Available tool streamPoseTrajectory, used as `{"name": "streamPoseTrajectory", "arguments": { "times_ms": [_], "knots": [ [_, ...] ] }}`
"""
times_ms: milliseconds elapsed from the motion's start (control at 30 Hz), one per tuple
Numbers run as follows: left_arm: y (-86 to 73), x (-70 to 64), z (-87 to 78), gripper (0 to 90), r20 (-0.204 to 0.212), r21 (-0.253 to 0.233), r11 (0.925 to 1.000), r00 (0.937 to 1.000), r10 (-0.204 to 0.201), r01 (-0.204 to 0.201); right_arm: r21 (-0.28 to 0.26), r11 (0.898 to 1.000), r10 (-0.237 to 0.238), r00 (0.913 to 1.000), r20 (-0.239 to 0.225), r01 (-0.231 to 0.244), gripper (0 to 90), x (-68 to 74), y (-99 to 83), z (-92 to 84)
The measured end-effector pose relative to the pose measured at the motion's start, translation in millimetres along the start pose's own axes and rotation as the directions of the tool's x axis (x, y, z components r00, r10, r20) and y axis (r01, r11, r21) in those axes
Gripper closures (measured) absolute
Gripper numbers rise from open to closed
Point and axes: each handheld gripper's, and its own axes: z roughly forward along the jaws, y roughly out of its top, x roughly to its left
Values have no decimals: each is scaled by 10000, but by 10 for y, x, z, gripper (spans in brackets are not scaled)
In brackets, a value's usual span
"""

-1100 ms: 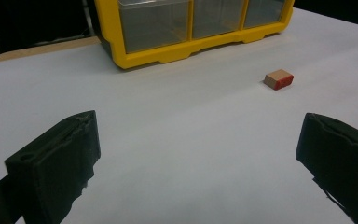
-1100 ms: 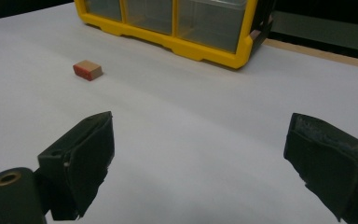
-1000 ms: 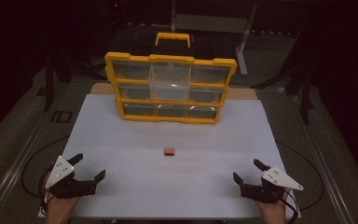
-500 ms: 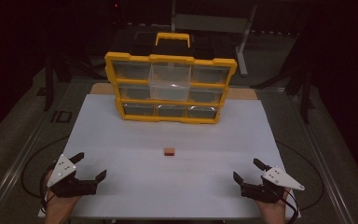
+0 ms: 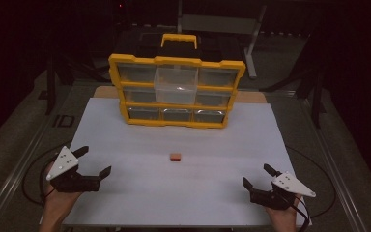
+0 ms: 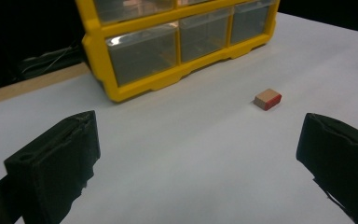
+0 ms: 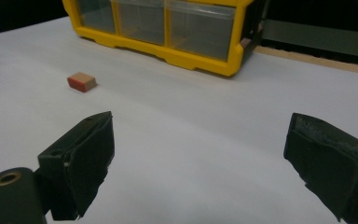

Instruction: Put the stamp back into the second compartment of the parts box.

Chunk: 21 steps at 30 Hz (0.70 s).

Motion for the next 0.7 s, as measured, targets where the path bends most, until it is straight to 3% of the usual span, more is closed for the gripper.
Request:
{"name": "streamPoseTrajectory", "arguments": {
  "times_ms": [200,233,700],
  "knots": [
    [91,11,56,0,260,26,9996,9993,286,-287,-20,10000,92,9999,129,-91,85,-5,-19,0],
    [162,10,119,0,391,92,9991,9984,419,-423,-5,9999,139,9998,144,-139,85,-8,-24,0],
    [356,0,421,0,904,494,9958,9933,725,-772,105,9999,62,10000,3,-62,85,27,-34,39]
  ]
}}
